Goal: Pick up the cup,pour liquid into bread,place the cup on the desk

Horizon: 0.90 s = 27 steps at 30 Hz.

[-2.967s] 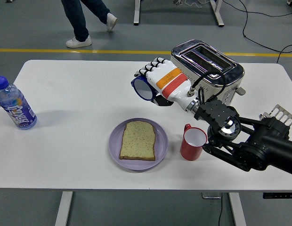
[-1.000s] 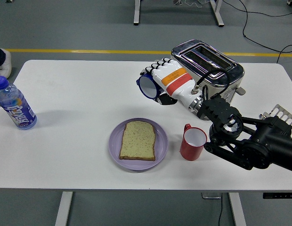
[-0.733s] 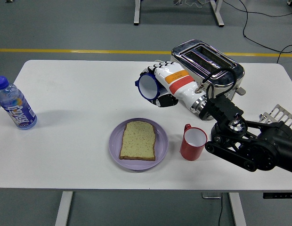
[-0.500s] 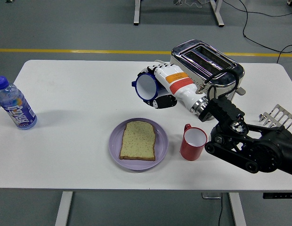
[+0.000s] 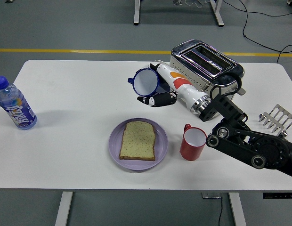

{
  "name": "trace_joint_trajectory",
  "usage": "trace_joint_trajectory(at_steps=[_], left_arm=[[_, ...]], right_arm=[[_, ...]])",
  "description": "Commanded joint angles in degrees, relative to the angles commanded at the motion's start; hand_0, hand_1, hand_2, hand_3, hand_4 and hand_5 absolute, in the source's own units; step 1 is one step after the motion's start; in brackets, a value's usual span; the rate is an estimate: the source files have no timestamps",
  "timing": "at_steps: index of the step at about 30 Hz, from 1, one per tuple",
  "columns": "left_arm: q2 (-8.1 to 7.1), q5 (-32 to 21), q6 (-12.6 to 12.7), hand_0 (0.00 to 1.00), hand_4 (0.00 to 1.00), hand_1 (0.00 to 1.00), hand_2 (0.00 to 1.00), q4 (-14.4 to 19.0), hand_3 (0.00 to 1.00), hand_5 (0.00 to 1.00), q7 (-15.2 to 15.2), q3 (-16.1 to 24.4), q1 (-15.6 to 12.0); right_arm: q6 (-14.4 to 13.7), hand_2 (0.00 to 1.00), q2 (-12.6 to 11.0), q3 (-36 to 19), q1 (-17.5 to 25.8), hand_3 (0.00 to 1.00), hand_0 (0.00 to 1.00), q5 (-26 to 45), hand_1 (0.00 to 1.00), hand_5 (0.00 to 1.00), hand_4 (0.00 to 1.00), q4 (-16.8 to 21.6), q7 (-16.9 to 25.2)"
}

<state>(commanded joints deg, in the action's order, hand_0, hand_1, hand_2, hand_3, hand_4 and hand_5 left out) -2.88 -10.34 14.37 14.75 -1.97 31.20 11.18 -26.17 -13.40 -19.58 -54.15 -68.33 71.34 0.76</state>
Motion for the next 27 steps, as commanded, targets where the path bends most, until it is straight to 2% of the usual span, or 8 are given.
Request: trace_joint_trajectory(at_steps=[3,10,18,27], left_arm=[[-0.01,0.0,0.0,0.69,0.396,0.756,0.773,0.0,0.611,0.998,0.0,0.0,0.0],[0.05,0.1,0.0,0.69,0.396,0.756,0.773,0.0,0.611,0.998,-0.1,0.1,-0.1],[0.12,1.0,0.1,0.69,0.396,0.756,0.773,0.0,0.611,0.998,-0.3,0.7,-0.3],[0.18,1.6,0.2,0.69,0.396,0.756,0.773,0.0,0.611,0.998,-0.5,1.1,-0.3]], right_arm=[[0.9,0.559,-0.2,-0.6,0.3,0.567,0.458,3.2,0.459,0.002,0.656,1.4,0.3],[5.5,0.56,-1.2,-1.9,1.4,0.566,0.463,10.6,0.458,0.002,0.651,5.6,1.3],[7.4,0.56,-1.8,-2.2,2.3,0.566,0.466,12.6,0.459,0.002,0.653,8.3,0.2],[7.8,0.56,-2.9,-4.1,3.7,0.564,0.469,13.9,0.455,0.002,0.66,10.2,-0.8]])
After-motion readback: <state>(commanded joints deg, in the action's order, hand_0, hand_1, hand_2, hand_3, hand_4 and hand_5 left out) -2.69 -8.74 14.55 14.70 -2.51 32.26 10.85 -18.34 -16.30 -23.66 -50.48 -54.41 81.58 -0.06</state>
